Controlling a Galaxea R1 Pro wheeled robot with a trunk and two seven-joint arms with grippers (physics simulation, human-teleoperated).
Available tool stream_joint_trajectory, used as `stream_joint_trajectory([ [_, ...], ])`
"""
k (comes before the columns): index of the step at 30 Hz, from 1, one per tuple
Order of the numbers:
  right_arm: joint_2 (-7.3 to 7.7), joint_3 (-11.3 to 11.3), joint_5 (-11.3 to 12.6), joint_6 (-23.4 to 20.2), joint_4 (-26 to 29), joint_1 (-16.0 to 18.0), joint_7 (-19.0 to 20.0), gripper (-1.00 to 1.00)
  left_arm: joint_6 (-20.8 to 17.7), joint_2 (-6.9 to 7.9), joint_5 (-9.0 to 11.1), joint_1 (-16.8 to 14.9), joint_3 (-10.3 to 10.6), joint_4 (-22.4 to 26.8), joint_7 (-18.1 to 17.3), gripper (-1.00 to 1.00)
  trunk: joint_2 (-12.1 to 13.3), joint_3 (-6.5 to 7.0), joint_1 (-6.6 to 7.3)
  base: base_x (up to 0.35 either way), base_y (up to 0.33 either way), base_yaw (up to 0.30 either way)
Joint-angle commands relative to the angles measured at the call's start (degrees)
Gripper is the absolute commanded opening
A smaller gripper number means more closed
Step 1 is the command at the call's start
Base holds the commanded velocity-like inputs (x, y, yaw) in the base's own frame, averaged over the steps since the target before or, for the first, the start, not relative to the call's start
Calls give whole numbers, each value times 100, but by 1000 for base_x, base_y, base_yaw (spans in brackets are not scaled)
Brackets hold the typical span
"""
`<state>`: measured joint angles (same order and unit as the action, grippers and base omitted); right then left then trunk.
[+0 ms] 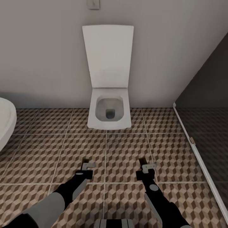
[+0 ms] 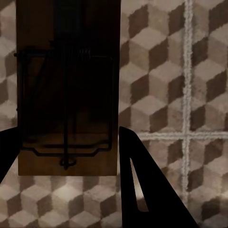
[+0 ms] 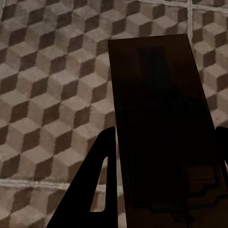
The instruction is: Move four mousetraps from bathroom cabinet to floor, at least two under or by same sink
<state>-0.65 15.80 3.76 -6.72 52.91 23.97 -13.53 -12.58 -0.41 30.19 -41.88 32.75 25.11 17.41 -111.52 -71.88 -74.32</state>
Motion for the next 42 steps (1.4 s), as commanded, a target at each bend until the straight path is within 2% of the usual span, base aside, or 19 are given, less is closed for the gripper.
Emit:
stream_joint_trajectory([
  [1, 4, 20, 48, -23, 9, 3, -28, -100, -26, 5, 31, -4, 47, 11, 39, -100, -43, -30, -22, 0, 0, 0],
  [20, 4, 20, 48, -23, 9, 3, -27, -100, -26, 5, 31, -4, 47, 11, 38, -100, -805, -521, -439, 0, 0, 0],
  [33, 4, 20, 50, -25, 9, 3, -27, -100, -26, 5, 31, -4, 47, 11, 42, -100, -805, -617, -439, 0, 0, 0],
  [42, 4, 20, 46, -23, 9, 3, -27, -100, -24, 5, 31, -4, 47, 19, 42, -100, -805, -633, -439, 0, 0, 0],
])
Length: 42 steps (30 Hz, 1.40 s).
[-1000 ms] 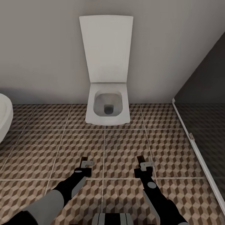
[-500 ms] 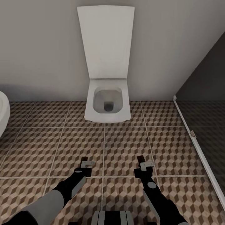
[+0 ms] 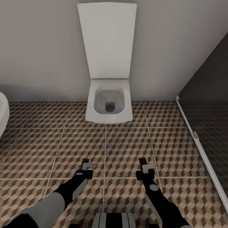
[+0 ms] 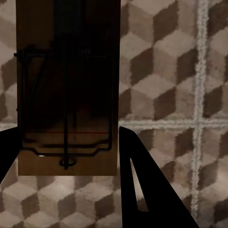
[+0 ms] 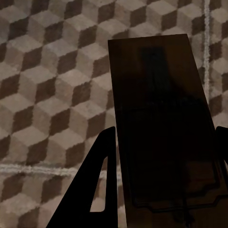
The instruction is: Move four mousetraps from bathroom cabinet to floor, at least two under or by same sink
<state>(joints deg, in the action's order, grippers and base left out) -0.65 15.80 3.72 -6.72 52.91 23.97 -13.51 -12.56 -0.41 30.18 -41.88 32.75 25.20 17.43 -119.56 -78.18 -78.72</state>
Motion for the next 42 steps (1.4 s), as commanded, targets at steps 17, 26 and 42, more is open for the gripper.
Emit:
stream_joint_trajectory([
  [17, 4, 20, 50, -23, 9, 2, -29, -100, -23, 6, 32, -4, 44, 12, 49, -100, -1, -4, 1, 129, 0, 0],
  [26, 4, 20, 50, -23, 9, 2, -29, -100, -20, 6, 32, -4, 45, 12, 43, -100, -1, -4, 1, 313, 0, 0],
  [42, 4, 20, 50, -15, 9, 2, -26, -100, -18, 9, 32, -4, 47, 5, 41, -100, -1, -5, 1, 34, 0, 0],
])
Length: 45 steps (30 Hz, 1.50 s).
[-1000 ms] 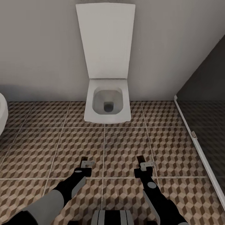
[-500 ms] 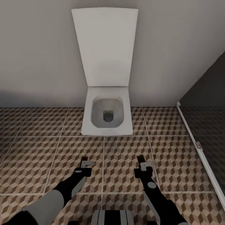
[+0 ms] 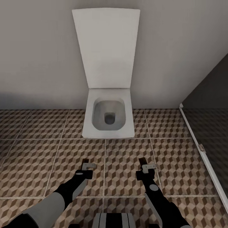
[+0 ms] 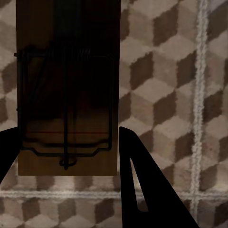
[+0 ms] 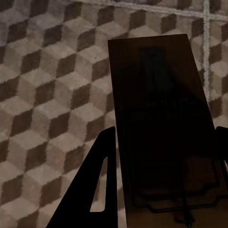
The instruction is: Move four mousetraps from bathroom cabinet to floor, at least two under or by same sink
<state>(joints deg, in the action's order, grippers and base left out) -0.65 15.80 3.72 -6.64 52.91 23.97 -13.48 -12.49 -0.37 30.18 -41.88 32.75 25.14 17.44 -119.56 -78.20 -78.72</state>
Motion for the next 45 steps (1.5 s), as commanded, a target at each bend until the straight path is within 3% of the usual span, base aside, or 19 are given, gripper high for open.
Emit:
stream_joint_trajectory([
  [1, 4, 20, 50, -24, 9, 2, -28, -100, -26, 5, 31, -4, 47, 10, 40, -100, -1, -5, 1, 0, 0, 0],
  [16, 4, 20, 53, -29, 9, 2, -23, -100, -26, 2, 32, -4, 47, 9, 40, -100, -563, -329, -307, 0, 0, 0],
  [21, 4, 20, 51, -9, 4, 2, -14, -100, -14, 3, 26, -4, 47, 15, 43, -100, -563, -337, -307, 0, 0, 0],
  [25, 4, 20, 48, 15, -4, 2, 5, -100, 382, 6, 24, 1, 47, 17, 49, -100, -563, -339, -307, 0, 0, 0],
  [28, 4, 20, 43, 27, -8, 2, 10, -100, 1146, 14, 23, 16, 98, -22, 52, -100, -563, -339, -307, 0, 0, 0],
  [30, 4, 23, 39, 33, -8, 2, 11, -100, 1342, 18, 23, 19, 204, -88, 55, -100, -563, -339, -307, 0, 0, 0],
  [35, 15, 28, 34, 103, -8, 2, 13, -100, 1535, 55, 23, 22, 460, -191, 57, -100, -563, -339, -307, 0, 0, 0],
  [45, 30, 28, 26, 457, -17, 2, 12, -100, 1590, 72, 23, 22, 520, -301, 48, -100, -563, -339, -307, 0, 0, 0],
])
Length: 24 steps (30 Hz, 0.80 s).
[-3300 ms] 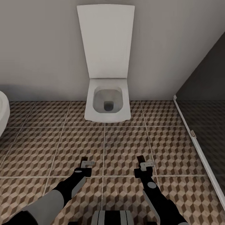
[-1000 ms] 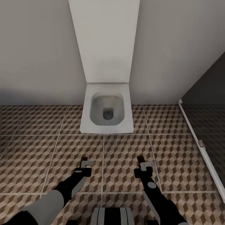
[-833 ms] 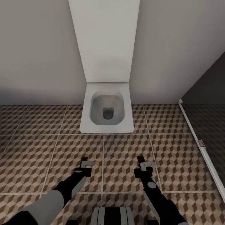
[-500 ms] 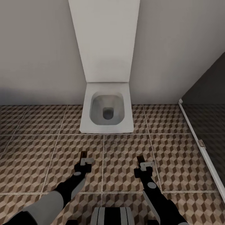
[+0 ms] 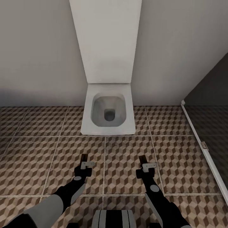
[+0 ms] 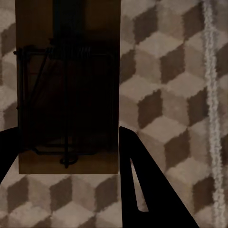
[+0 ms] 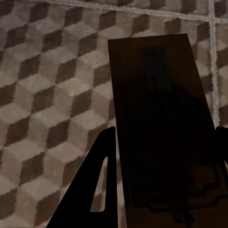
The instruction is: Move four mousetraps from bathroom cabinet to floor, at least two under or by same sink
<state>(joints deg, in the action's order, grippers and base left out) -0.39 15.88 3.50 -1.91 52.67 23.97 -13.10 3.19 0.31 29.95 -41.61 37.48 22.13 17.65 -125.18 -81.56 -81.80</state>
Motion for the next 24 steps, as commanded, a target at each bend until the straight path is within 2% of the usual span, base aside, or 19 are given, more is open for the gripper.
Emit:
stream_joint_trajectory([
  [1, 4, 20, 47, -11, 7, 2, -26, -100, 23, 3, 46, -5, 47, -2, 26, -100, -1, -3, 1, 0, 0, 0],
  [24, 4, 20, 54, 1, 6, 2, -26, -100, 24, -5, 46, -5, 49, -68, 25, -100, -1, -29, 1, 0, 0, 0],
])
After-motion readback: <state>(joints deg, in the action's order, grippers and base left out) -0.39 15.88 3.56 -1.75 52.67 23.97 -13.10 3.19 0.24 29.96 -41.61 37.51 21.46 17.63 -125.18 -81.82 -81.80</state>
